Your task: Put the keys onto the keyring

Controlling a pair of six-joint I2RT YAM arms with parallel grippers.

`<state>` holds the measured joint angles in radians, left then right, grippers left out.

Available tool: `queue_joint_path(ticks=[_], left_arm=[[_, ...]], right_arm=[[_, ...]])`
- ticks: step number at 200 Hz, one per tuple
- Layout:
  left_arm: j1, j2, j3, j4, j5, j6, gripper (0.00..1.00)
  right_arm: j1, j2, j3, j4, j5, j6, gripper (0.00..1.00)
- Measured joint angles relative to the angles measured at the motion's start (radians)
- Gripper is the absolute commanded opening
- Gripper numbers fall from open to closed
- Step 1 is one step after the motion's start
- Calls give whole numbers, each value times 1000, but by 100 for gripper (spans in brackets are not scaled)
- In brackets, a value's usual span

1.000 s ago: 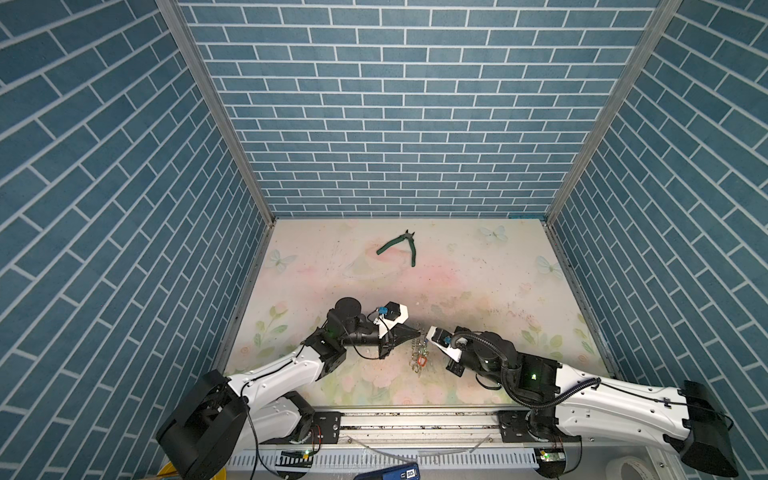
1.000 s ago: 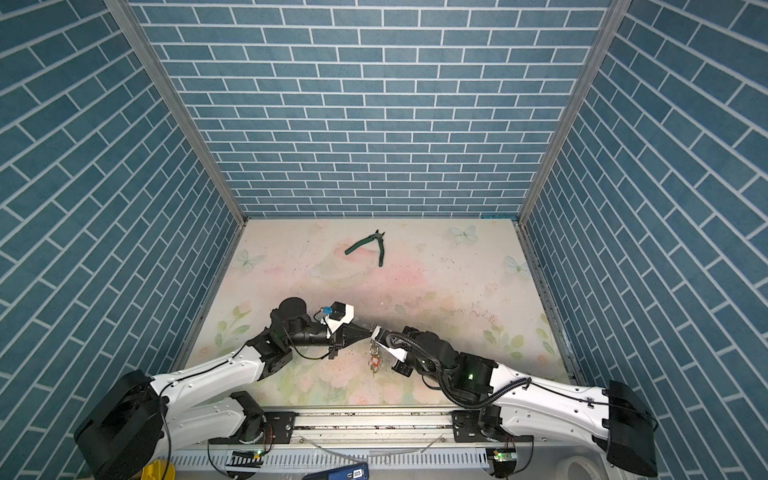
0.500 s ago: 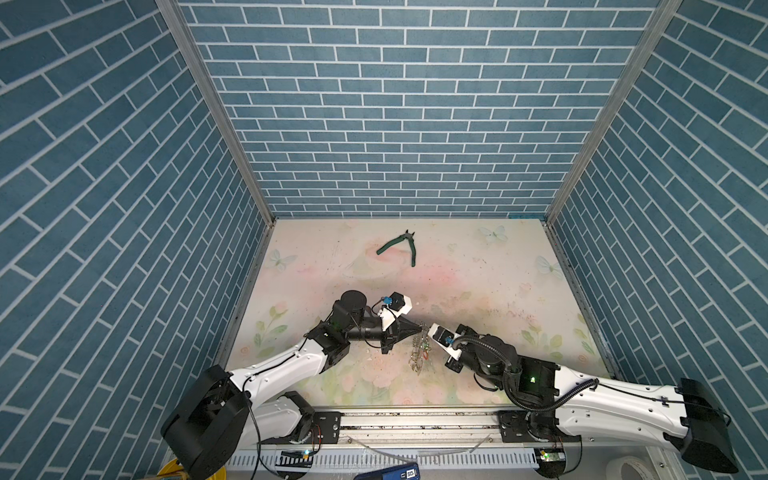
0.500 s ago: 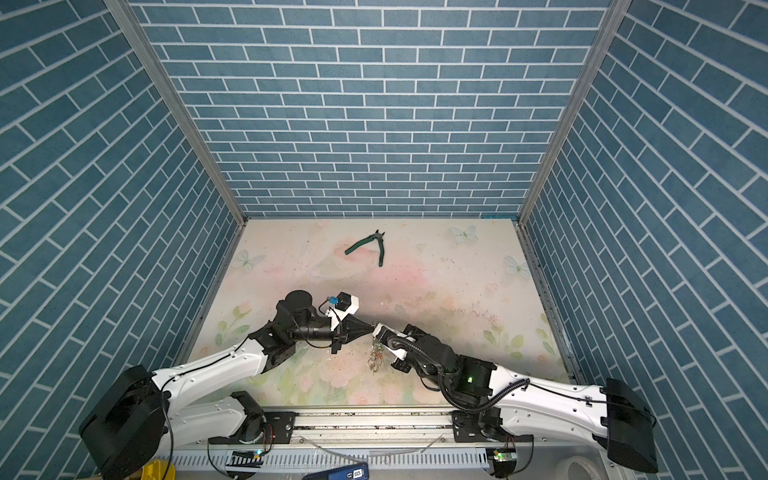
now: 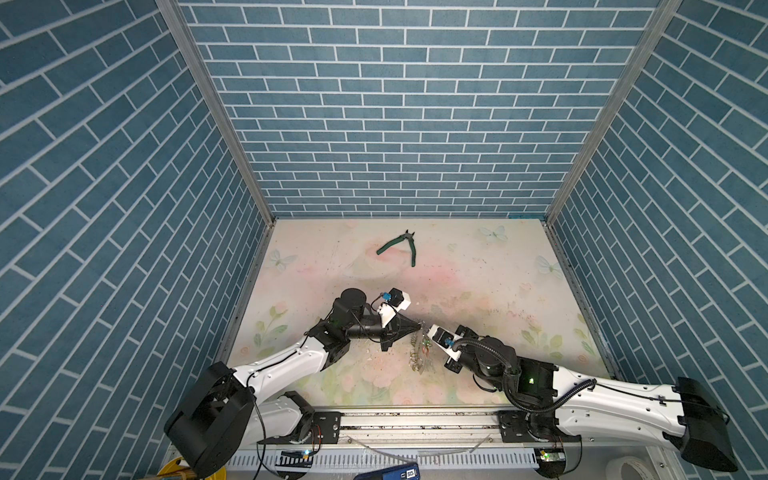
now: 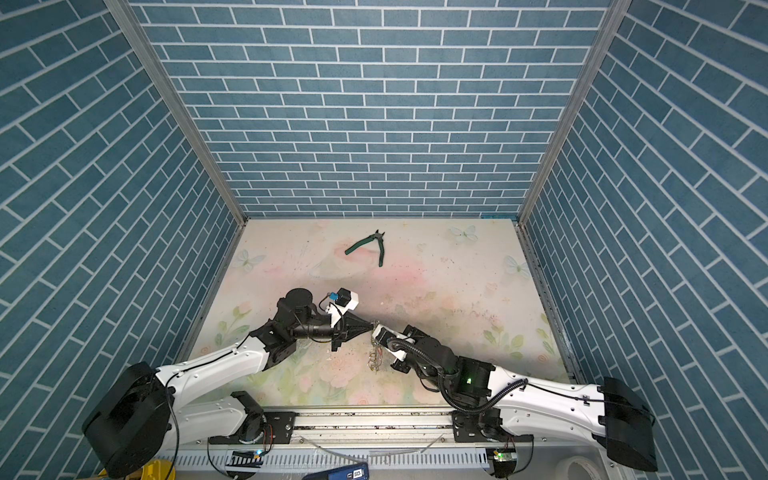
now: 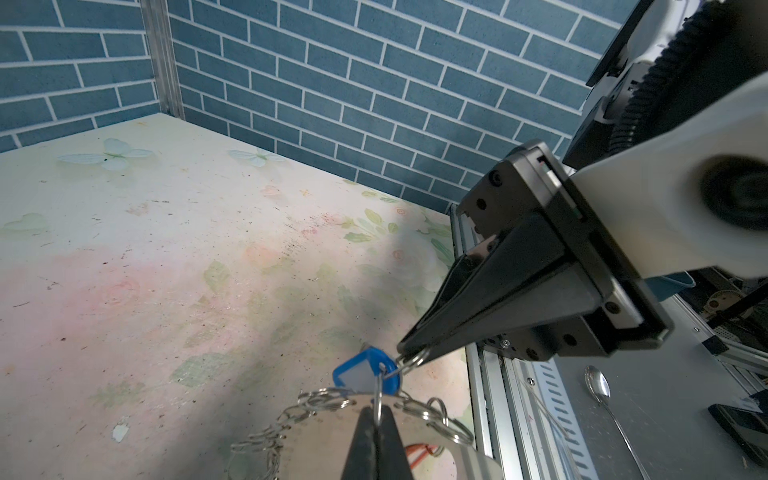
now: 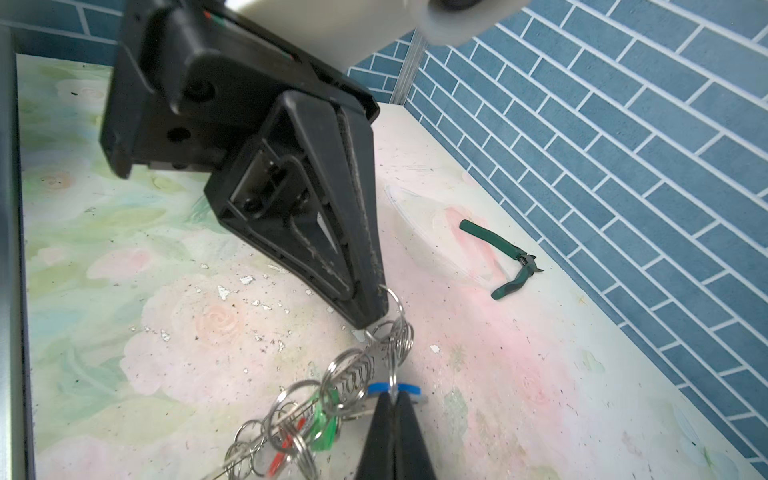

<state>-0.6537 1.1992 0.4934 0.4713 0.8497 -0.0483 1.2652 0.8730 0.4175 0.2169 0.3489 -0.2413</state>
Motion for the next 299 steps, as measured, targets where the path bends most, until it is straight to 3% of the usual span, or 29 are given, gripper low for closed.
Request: queue_joint_path(ticks=[140, 299], left_arm=[[1, 18, 7, 0, 9, -16, 0], [13, 18, 9, -10, -18, -28, 0]], right_arm=[[3, 37, 0, 50, 5, 0, 0], [33, 90, -2, 117, 106, -38, 0]])
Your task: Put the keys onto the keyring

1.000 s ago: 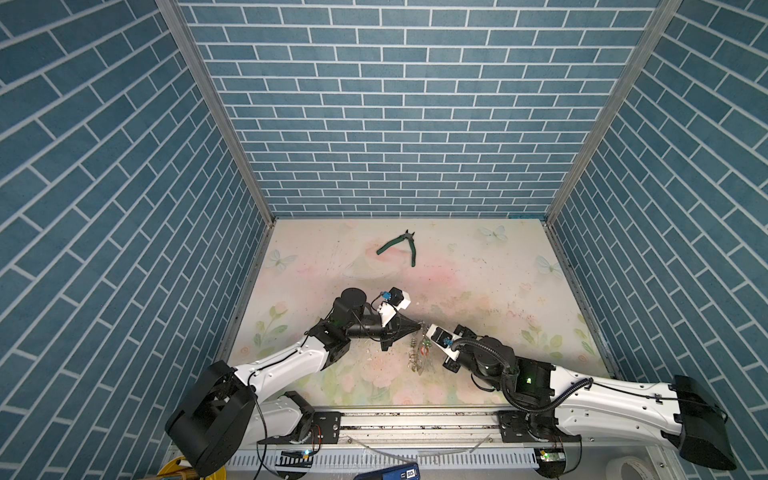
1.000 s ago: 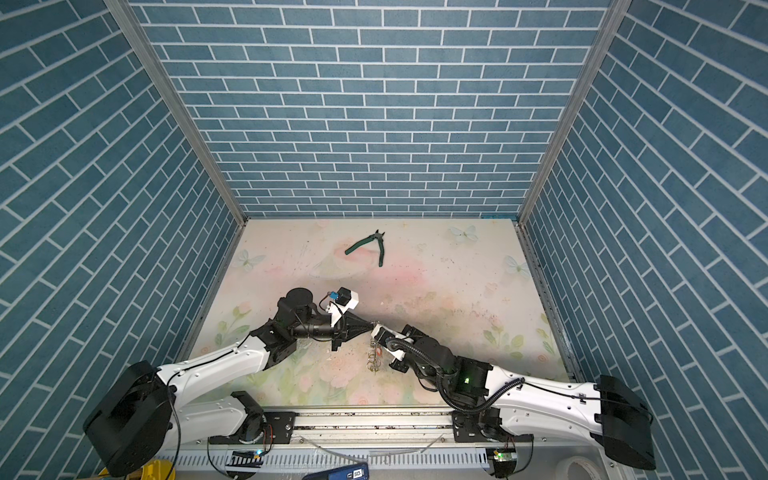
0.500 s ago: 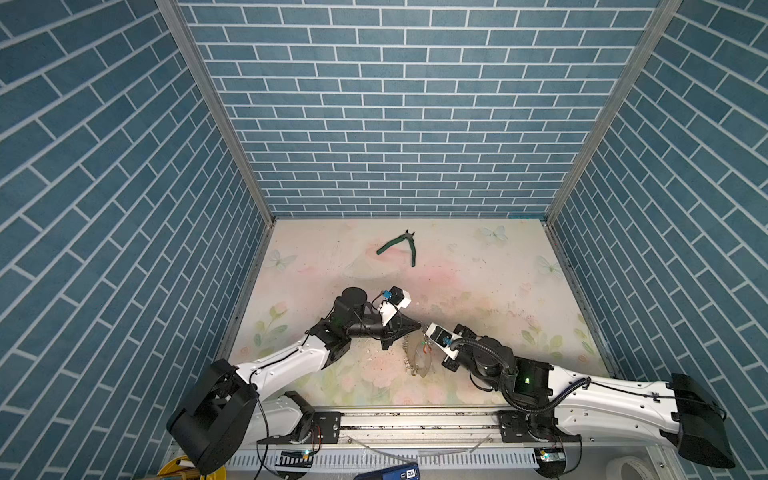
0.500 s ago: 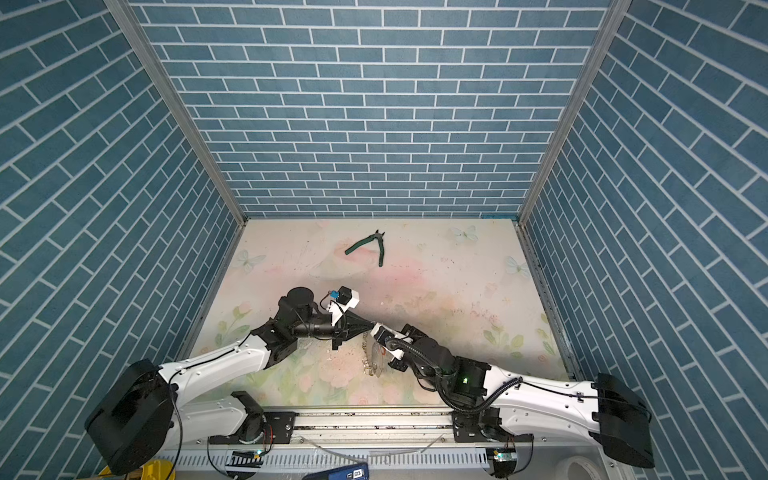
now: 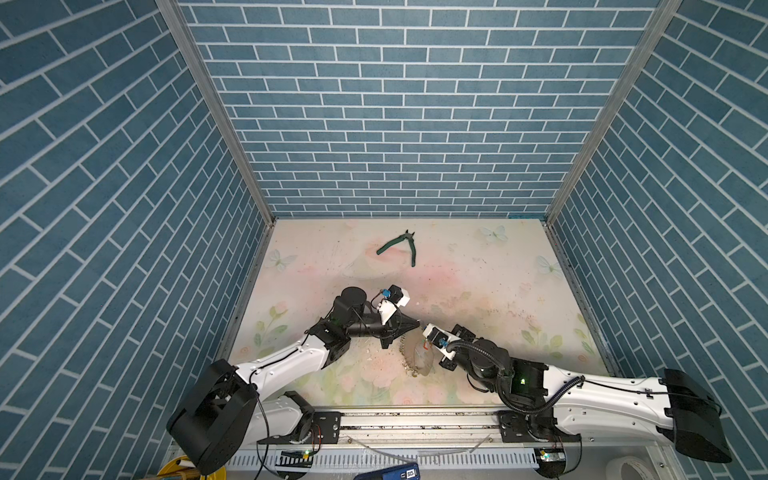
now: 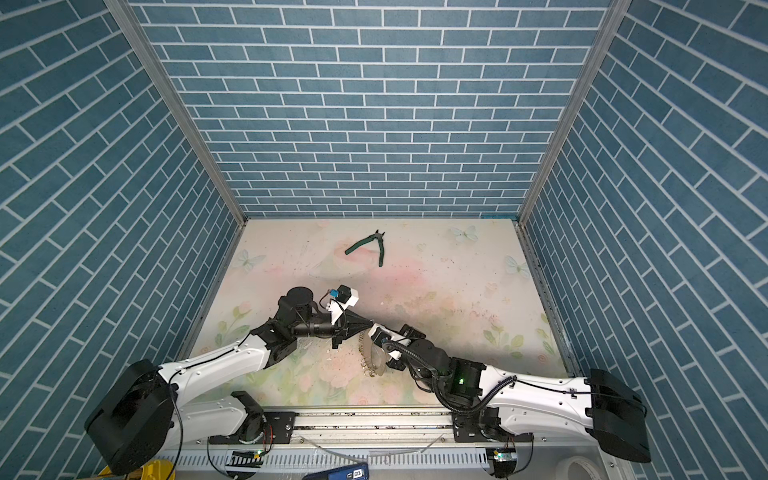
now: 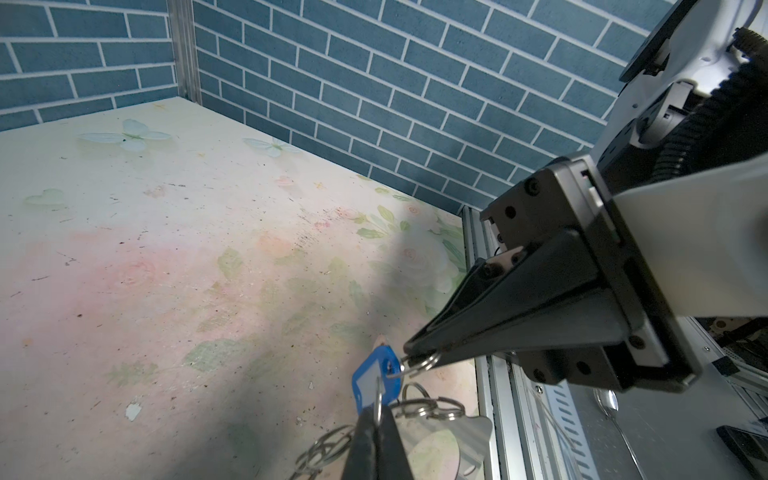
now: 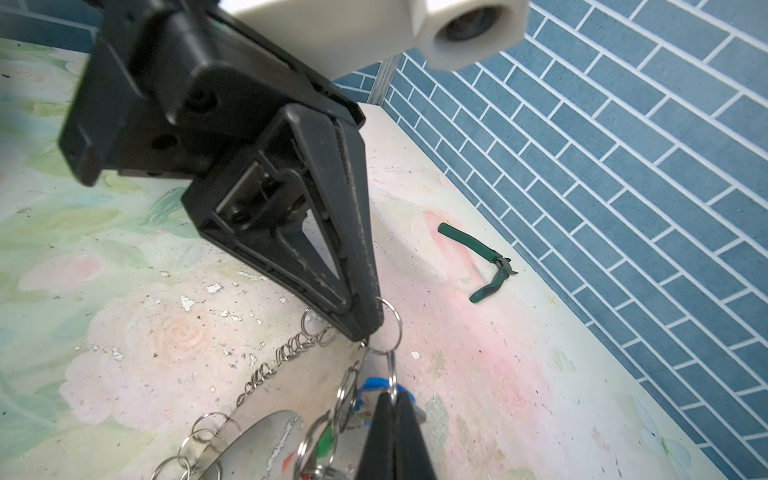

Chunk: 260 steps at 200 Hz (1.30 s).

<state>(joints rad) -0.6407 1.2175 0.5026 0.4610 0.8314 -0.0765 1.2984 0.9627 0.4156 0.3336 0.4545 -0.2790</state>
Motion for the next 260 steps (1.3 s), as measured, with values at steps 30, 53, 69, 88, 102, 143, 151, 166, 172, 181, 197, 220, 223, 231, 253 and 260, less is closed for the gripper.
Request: queue_joint_path(ticks=[30, 53, 69, 88, 102, 143, 151, 166, 172, 181, 197, 220, 223, 231, 253, 260], left_arm=[[0, 0, 0, 0, 3, -6, 0], [0, 0, 0, 0, 3, -6, 0], [0, 0, 0, 0, 3, -6, 0], [0, 0, 0, 0, 2, -6, 0], [1, 0, 0, 0, -1, -6, 0], [2, 0, 7, -17, -24, -7, 0], [2, 0, 11, -23, -27, -9, 0], [2, 2, 18, -27, -27, -17, 0], [2, 2, 20, -29, -26, -19, 0], [2, 3, 22, -29, -25, -22, 0], [2, 6, 25, -31, -21, -24, 0], [2, 7, 26, -34, -15, -25, 0], [2, 7, 26, -34, -14, -25, 0], [2, 7, 26, -35, -13, -25, 0], [2, 7, 28, -38, -11, -25, 0], [2, 7, 28, -38, -11, -25, 0]], right_arm=[[9, 23, 0, 23, 2, -10, 0], [14, 27, 0, 33, 2, -10, 0], [16, 28, 0, 39, 6, -10, 0], [17, 33, 0, 48, 30, -11, 0], [19, 41, -2, 63, 56, -17, 0], [19, 31, -25, 101, 99, -19, 0], [19, 31, -25, 105, 103, -19, 0], [19, 30, -26, 115, 106, -21, 0], [19, 30, -27, 119, 107, -23, 0], [19, 31, -27, 125, 107, -26, 0], [19, 34, -28, 134, 106, -26, 0], [19, 44, -28, 140, 101, -30, 0], [19, 45, -28, 140, 100, -30, 0], [19, 47, -28, 140, 98, -33, 0], [19, 48, -28, 141, 92, -35, 0], [19, 48, -29, 141, 91, -35, 0]])
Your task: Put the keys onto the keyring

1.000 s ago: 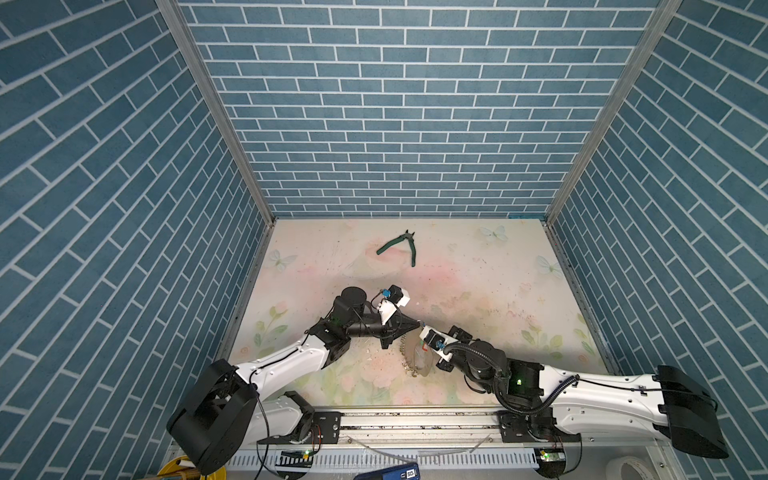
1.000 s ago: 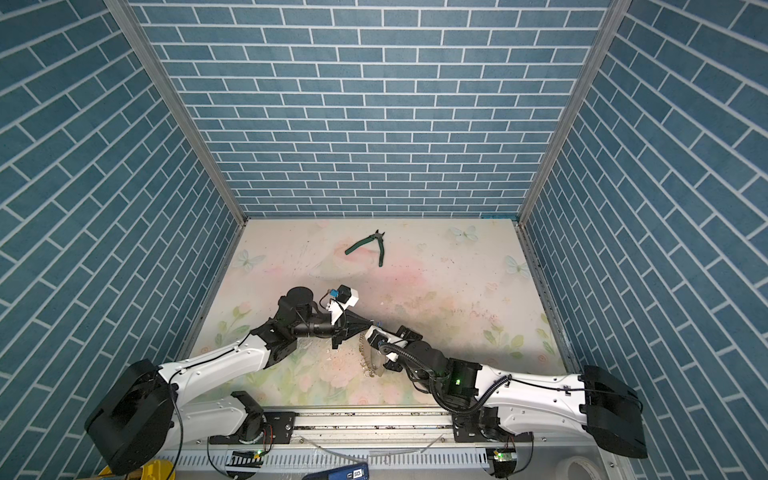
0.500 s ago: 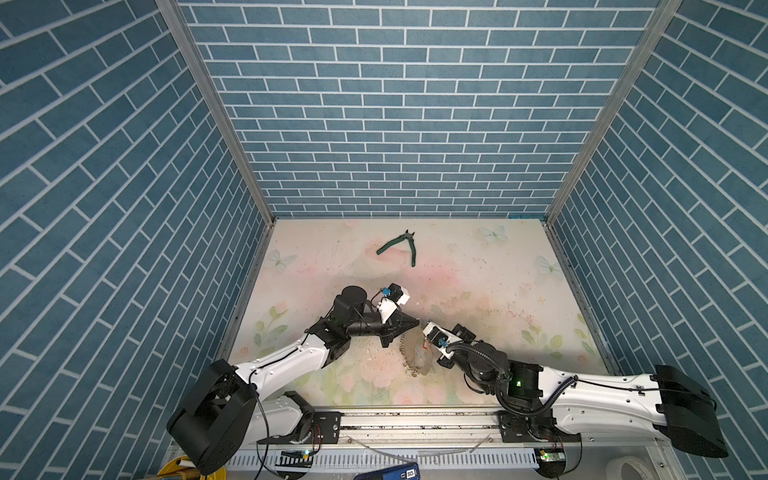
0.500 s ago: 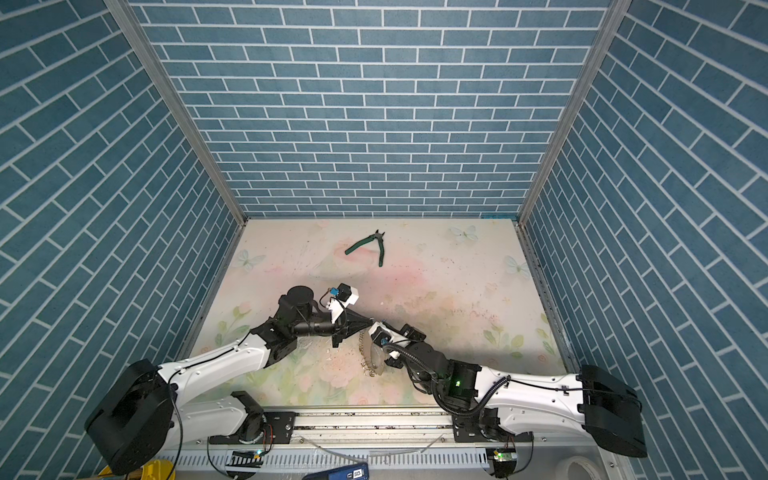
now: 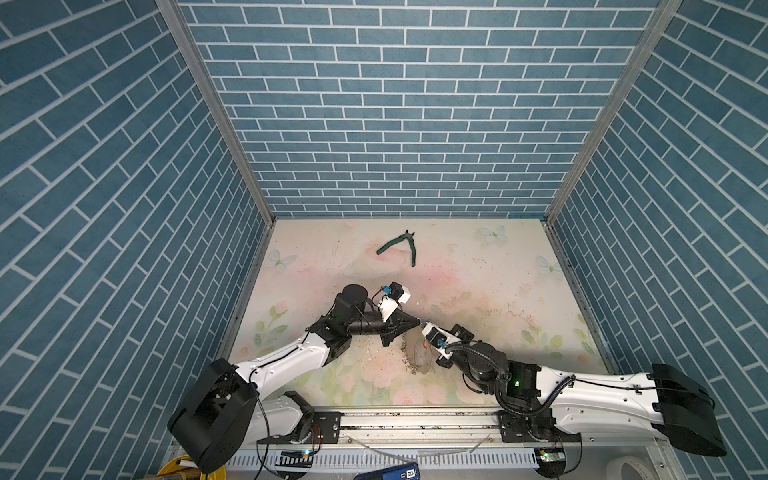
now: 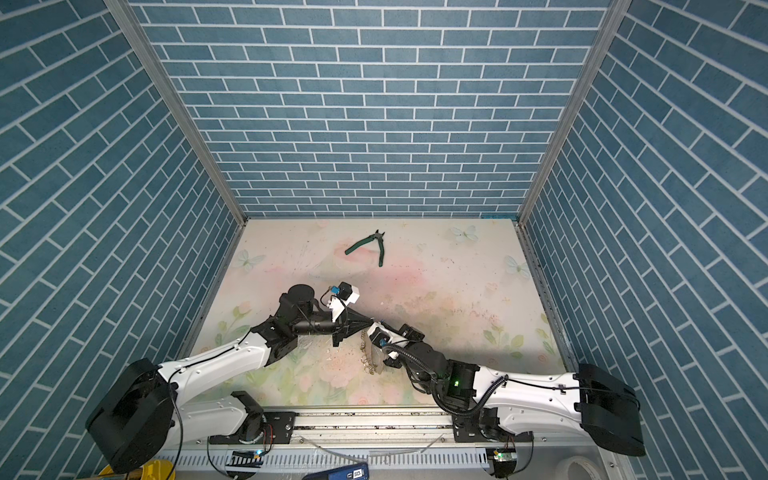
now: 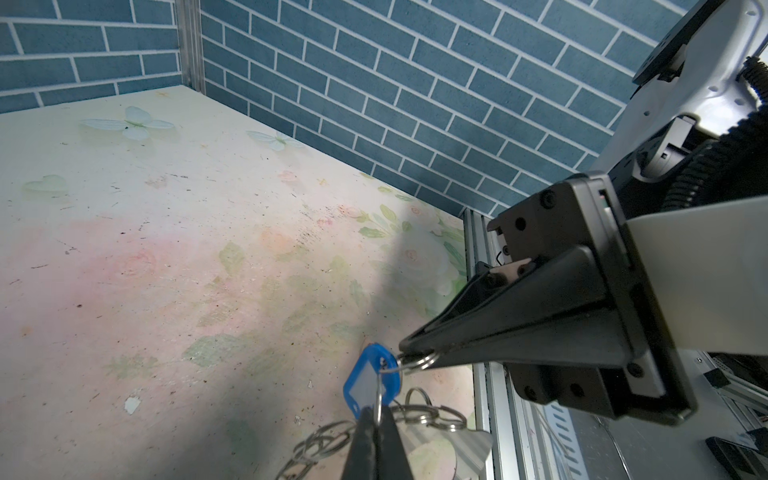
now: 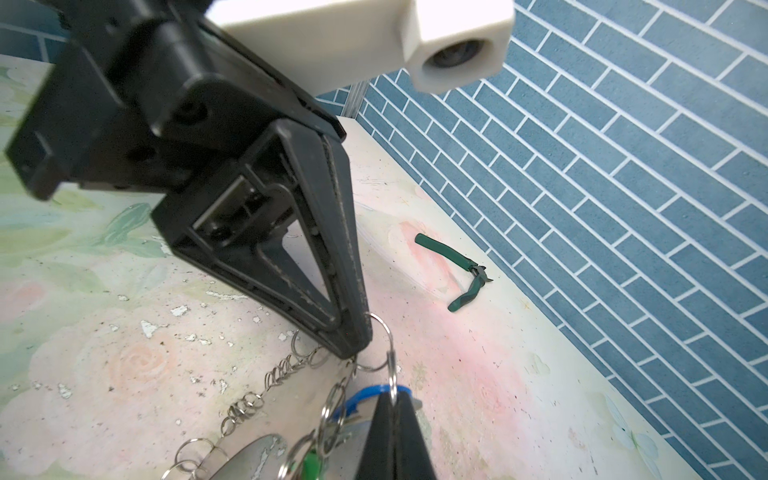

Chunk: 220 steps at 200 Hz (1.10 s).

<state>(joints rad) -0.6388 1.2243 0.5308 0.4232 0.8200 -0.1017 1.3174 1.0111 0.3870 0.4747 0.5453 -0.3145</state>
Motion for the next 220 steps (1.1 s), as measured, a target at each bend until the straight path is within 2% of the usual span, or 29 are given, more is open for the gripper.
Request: queue_joint_path(ticks=[98, 131, 181, 220], left_arm=[[0, 0, 0, 3, -3, 8, 0], [1, -20, -48, 76, 5, 34, 0], [-3, -105, -208, 263, -31, 166, 0], [-51, -156, -246, 290, -90, 323, 0]], right_arm=[[5, -16, -20, 3, -16, 0, 0], [4, -70, -24, -11, -39, 12, 0], [4, -132, -24, -106, -128, 58, 0], [3, -180, -27, -138, -193, 71, 0]])
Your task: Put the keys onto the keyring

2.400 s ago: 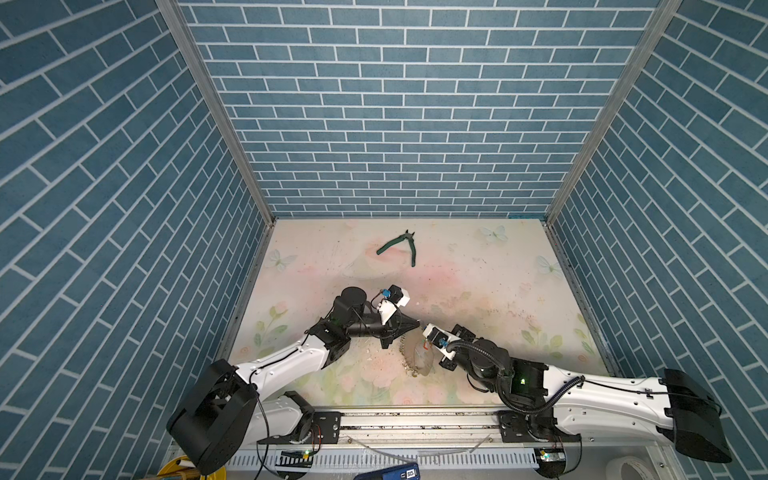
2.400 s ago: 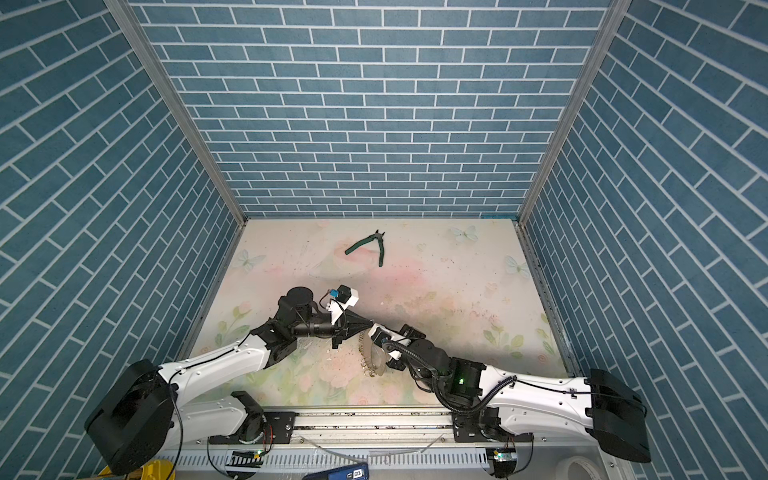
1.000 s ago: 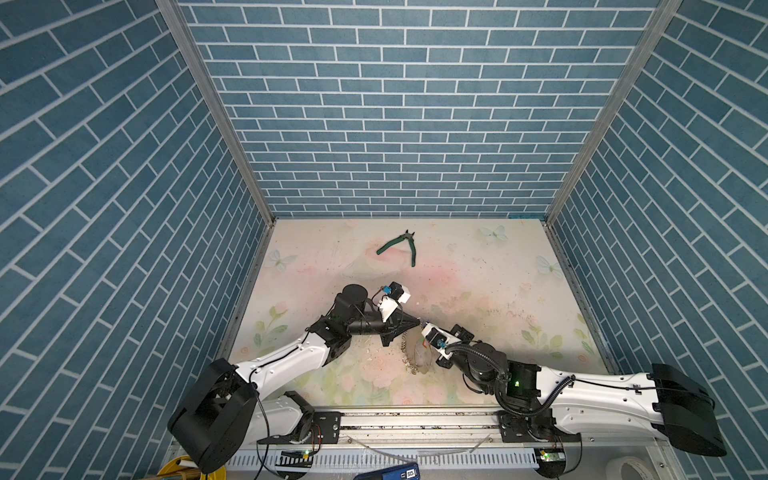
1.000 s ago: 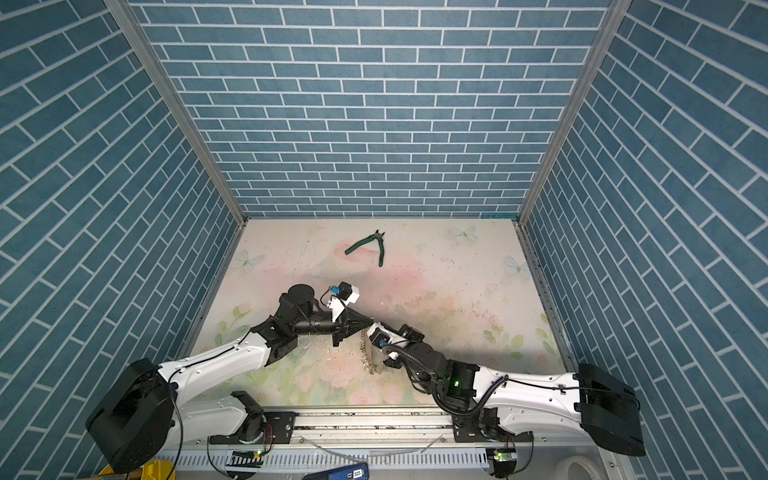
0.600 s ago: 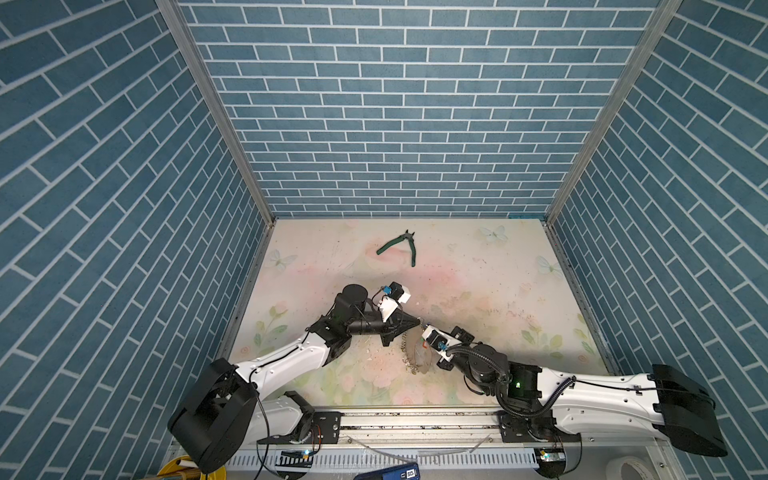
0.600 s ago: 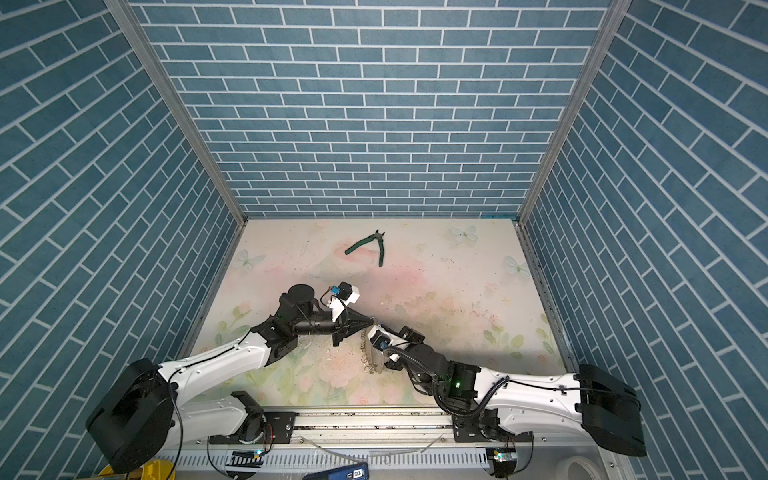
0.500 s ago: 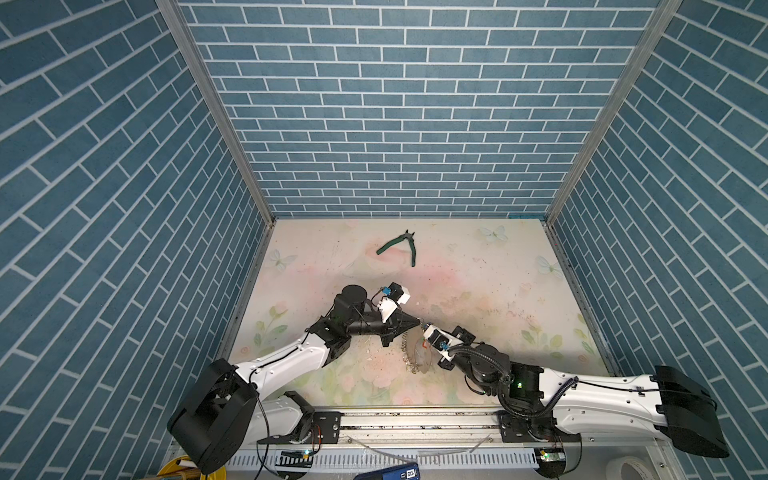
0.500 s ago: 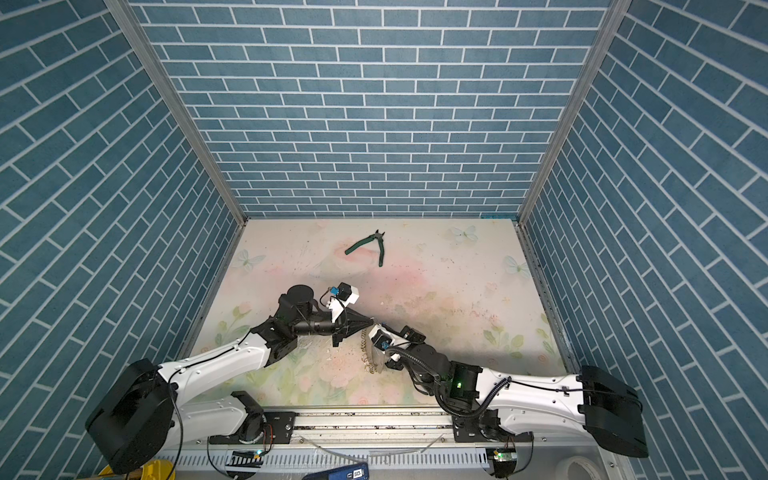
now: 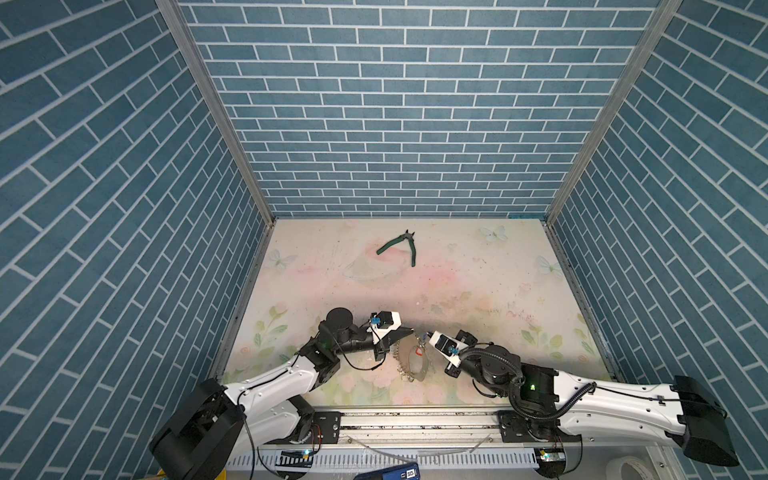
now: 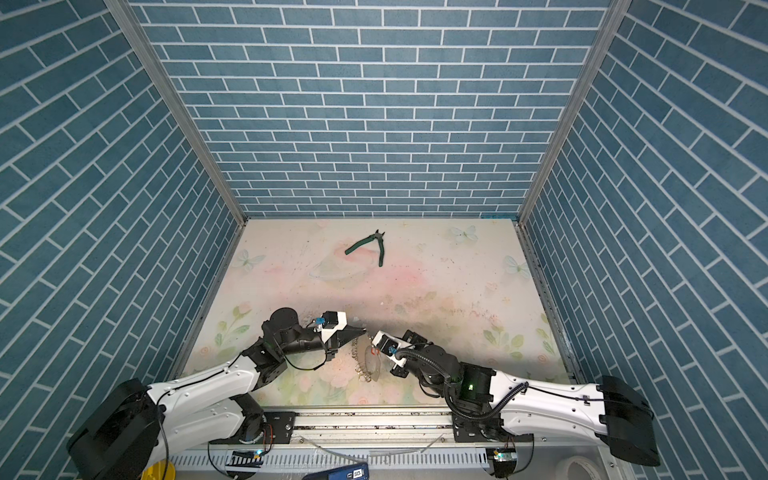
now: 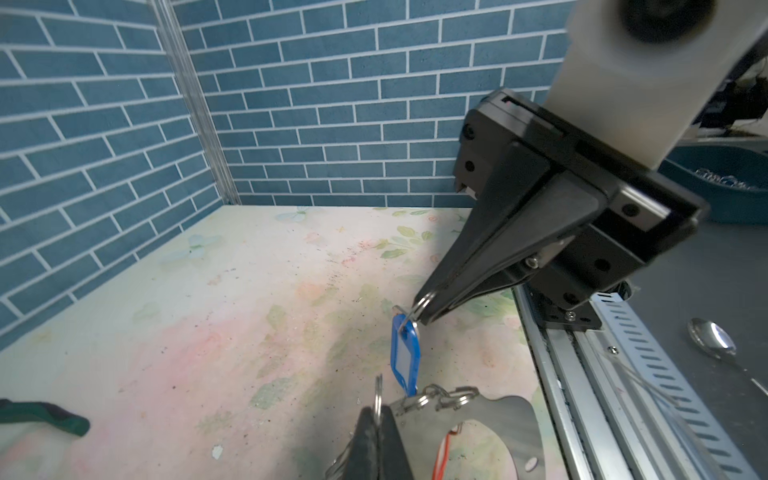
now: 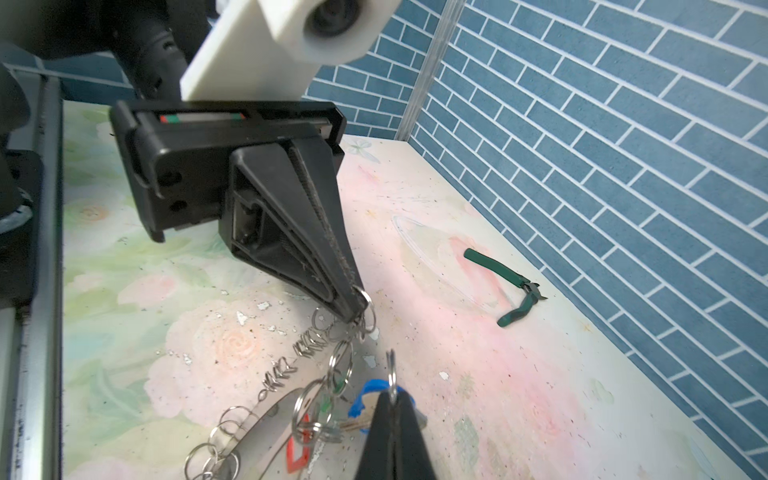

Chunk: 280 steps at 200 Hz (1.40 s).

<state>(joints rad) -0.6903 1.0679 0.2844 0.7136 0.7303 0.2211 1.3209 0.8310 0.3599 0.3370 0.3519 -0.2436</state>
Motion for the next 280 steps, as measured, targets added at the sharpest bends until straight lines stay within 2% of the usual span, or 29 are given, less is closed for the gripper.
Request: queue_joint_path(ticks=[46, 88, 157, 216, 253, 280], left_arm=[[-17, -8, -3, 5, -33, 82, 0], [-18, -1, -17, 31, -42, 93, 0], [-17, -2, -43, 41, -26, 98, 0], [-17, -2, -45, 41, 24, 90, 0], [-17, 2, -39, 40, 65, 68, 0], [-17, 16, 3, -5, 77, 20, 0]], right_arm=[[-21, -63, -96, 72, -47, -34, 0], [-68, -58, -168, 159, -105, -151, 0], [-192, -81, -180, 216, -313, -307, 0], [-273, -155, -179, 188, -495, -318, 0], [-277, -128, -178, 174, -509, -319, 0], [-277, -53, -172, 184, -423, -320, 0]])
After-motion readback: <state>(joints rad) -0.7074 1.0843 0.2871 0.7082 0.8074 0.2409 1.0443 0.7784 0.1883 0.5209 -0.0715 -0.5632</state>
